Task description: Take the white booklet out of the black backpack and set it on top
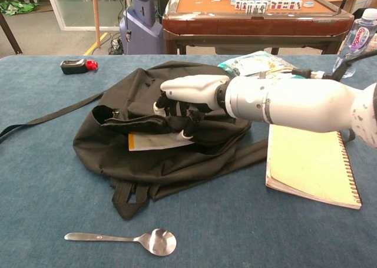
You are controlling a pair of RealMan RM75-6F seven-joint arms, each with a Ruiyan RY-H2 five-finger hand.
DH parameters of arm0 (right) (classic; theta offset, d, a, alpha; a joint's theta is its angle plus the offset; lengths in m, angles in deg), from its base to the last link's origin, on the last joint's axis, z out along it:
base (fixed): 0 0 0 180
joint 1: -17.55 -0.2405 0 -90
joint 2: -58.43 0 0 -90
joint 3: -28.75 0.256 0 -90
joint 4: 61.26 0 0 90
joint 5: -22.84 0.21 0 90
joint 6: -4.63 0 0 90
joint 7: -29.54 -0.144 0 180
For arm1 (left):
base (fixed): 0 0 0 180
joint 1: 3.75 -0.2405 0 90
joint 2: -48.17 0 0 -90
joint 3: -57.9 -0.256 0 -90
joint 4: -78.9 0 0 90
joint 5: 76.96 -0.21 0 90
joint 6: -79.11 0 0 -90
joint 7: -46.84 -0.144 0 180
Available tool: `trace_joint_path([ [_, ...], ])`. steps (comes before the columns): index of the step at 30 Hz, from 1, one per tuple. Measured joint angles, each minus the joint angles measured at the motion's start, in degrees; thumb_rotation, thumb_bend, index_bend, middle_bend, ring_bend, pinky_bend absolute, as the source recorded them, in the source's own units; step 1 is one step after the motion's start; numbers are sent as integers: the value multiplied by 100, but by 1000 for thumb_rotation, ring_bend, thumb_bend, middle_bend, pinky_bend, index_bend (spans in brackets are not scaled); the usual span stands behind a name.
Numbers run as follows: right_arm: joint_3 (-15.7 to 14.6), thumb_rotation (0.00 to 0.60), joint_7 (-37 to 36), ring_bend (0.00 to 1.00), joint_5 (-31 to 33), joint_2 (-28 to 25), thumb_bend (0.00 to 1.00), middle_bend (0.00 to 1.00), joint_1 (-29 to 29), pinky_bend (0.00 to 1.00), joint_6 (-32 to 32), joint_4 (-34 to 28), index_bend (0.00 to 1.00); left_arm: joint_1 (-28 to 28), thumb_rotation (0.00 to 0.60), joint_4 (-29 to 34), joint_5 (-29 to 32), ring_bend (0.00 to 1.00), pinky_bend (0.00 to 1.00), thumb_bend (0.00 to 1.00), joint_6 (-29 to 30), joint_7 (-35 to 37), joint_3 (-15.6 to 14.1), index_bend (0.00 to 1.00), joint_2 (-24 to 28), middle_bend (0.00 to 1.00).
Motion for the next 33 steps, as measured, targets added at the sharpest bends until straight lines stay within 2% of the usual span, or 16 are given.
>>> trace_joint_path([
  [2,30,600,-17,490,10,30,520,591,-2,433,-94,54,716,45,600,-7,-34,141,35,261,-38,9,9,195,9,121],
  [7,313,600,-175,510,282,87,527,596,37,463,-506,313,723,357,600,29,-271,142,35,261,-285,190,64,203,86,121],
  [12,635,600,-375,517,667,63,526,597,110,471,-816,359,722,831,600,106,-611,151,35,260,-662,454,145,230,132,126],
  [18,848,600,-414,519,1069,-30,527,597,186,472,-1129,306,722,1501,600,146,-954,185,43,261,-1158,755,290,245,-13,159],
  [25,1018,600,-397,519,1390,-151,527,597,253,472,-1408,210,722,2278,600,-41,-1208,259,140,261,-1629,1212,469,300,-577,258],
  [27,1049,600,-400,519,1469,-198,527,597,268,472,-1441,161,722,2509,600,-224,-1302,279,179,261,-1780,1325,480,304,-809,281],
  [33,1000,600,-333,519,1640,-334,527,597,303,472,-1426,-65,722,3002,600,-915,-1464,294,200,260,-2157,1488,423,308,-1465,296],
])
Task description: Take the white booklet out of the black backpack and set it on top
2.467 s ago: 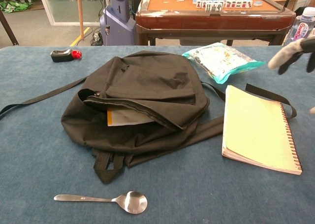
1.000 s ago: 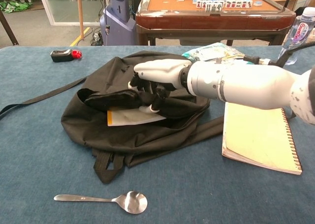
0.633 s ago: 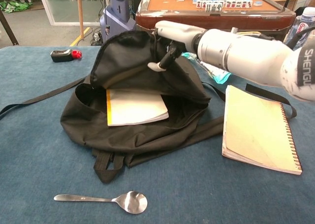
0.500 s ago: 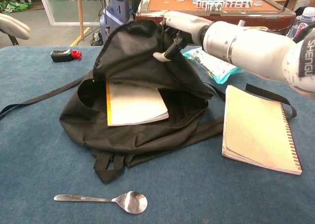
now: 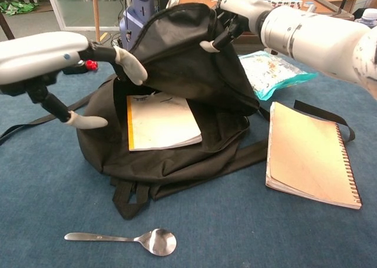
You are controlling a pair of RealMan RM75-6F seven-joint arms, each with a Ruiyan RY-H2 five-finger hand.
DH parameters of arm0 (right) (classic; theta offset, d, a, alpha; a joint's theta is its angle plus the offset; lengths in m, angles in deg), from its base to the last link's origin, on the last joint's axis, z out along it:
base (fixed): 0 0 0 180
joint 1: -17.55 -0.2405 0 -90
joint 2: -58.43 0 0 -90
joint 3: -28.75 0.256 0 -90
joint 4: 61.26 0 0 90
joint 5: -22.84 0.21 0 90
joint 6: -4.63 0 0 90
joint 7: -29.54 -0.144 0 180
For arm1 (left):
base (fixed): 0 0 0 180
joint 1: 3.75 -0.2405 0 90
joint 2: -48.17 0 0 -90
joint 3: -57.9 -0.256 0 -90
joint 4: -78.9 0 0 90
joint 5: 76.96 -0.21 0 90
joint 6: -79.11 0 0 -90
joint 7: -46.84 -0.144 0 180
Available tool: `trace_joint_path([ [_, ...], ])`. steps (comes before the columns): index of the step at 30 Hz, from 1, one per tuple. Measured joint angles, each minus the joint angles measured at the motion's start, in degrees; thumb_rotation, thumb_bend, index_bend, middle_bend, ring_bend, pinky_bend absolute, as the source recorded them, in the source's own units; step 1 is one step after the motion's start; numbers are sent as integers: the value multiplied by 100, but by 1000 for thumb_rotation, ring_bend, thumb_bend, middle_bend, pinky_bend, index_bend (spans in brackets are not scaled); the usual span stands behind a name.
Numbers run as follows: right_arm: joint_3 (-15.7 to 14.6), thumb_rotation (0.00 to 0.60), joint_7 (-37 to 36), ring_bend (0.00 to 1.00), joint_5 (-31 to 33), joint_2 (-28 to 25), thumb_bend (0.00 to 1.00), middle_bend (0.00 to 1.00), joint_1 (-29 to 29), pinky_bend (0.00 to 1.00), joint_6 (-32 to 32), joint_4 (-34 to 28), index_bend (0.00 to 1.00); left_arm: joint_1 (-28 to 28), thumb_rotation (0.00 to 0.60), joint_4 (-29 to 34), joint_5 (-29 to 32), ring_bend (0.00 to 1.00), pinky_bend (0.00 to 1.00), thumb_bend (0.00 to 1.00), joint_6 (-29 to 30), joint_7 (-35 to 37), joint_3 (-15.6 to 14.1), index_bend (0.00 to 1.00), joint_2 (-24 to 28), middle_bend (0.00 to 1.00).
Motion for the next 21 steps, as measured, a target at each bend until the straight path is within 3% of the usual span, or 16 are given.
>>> trace_joint_path([
  [10,-214,600,124,519,178,-187,527,597,64,472,40,-303,723,442,600,-1596,18,290,207,261,-183,36,-102,278,-908,298],
  [21,-212,600,272,519,771,-141,527,595,-120,472,254,-84,722,777,600,-2933,336,278,207,261,-443,382,-324,224,-1563,294],
])
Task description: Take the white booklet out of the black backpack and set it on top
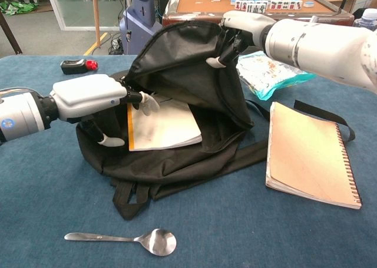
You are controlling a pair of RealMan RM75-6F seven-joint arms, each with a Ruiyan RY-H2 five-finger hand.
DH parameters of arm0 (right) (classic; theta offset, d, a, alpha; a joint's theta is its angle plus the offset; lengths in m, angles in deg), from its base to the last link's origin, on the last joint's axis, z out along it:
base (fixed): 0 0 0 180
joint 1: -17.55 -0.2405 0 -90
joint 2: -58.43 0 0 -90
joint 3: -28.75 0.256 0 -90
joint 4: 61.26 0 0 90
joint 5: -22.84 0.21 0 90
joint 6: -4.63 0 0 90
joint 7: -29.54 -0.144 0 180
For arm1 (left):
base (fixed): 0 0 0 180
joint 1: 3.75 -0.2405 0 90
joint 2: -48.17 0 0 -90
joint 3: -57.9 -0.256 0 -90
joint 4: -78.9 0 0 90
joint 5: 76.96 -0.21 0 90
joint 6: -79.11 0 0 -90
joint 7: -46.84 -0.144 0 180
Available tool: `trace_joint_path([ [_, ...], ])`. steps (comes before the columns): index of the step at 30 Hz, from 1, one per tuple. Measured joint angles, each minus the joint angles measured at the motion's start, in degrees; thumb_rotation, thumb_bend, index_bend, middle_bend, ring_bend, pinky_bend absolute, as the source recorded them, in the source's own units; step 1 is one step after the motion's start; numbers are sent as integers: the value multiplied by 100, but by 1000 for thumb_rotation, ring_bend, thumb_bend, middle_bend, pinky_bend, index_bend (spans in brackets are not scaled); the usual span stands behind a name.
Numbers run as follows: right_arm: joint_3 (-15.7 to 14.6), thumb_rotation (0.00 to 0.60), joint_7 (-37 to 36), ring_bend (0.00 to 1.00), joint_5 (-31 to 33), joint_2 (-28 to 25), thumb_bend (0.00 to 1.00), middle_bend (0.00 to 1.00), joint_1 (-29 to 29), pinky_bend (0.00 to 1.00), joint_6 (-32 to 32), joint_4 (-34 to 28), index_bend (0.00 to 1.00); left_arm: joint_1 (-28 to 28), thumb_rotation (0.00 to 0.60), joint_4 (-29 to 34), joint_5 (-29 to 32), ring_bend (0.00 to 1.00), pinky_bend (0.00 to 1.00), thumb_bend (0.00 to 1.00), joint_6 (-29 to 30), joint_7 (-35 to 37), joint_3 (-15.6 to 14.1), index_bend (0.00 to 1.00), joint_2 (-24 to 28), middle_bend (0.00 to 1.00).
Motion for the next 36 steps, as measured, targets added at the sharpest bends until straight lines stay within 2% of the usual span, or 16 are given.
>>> trace_joint_path([
  [11,190,600,27,519,774,108,520,591,-505,472,529,501,722,70,600,-772,123,278,207,261,205,227,-238,217,-359,292],
  [18,296,600,44,519,1124,239,498,591,-860,472,713,834,722,64,600,-804,129,261,207,261,390,229,-364,189,-355,283],
  [25,400,600,-70,518,1441,295,486,591,-985,472,737,1084,722,68,600,-866,132,206,207,260,513,216,-431,108,-453,193],
  [30,395,600,-92,519,1665,327,486,589,-1065,472,782,1261,722,85,600,-1061,83,205,207,260,575,122,-515,98,-546,191],
  [36,326,600,-161,519,1648,331,483,588,-1067,472,830,1268,722,79,600,-1182,88,205,207,260,623,127,-603,96,-589,191],
])
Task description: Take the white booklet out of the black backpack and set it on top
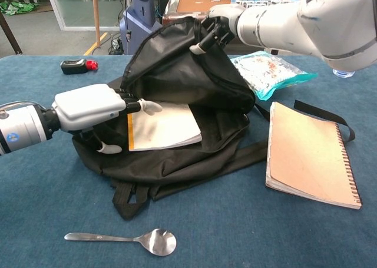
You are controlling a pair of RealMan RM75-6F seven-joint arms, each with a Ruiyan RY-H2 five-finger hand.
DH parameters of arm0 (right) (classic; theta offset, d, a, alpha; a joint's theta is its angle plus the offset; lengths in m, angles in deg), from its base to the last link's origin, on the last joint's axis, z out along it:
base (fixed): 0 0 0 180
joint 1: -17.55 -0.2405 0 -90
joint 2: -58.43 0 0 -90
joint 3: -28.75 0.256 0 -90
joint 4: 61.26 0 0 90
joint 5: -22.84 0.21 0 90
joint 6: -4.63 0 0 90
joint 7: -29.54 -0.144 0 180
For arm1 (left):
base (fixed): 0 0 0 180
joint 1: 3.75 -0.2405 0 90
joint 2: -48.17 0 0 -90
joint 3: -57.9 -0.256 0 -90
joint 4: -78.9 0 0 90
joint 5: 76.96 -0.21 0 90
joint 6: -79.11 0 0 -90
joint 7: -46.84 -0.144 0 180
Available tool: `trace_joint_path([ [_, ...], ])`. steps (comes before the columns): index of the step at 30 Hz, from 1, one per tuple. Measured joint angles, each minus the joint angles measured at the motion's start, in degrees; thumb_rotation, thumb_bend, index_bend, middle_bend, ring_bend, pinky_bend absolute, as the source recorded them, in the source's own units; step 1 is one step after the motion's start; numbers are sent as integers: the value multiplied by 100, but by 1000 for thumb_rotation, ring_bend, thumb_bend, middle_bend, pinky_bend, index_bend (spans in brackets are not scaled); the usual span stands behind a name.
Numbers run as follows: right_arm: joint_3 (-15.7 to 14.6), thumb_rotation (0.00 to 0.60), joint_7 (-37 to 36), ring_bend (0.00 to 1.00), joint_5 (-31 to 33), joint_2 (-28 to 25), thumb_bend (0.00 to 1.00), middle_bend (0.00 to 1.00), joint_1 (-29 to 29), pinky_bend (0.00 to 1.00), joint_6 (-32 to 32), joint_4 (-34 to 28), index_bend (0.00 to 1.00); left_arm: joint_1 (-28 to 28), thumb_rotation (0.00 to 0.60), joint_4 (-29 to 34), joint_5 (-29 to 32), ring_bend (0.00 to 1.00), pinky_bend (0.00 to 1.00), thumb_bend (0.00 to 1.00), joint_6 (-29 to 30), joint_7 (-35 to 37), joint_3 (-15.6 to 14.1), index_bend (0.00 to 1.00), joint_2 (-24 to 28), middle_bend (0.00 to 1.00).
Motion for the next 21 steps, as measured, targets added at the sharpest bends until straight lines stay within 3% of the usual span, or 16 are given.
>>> trace_joint_path([
  [11,-41,600,-119,519,-39,15,478,586,0,472,-6,63,722,131,600,33,118,206,208,260,-183,75,7,99,-156,191],
  [21,-84,600,-232,519,-95,10,479,586,48,472,35,98,722,244,600,-137,406,207,214,260,-340,-39,236,152,-479,191],
])
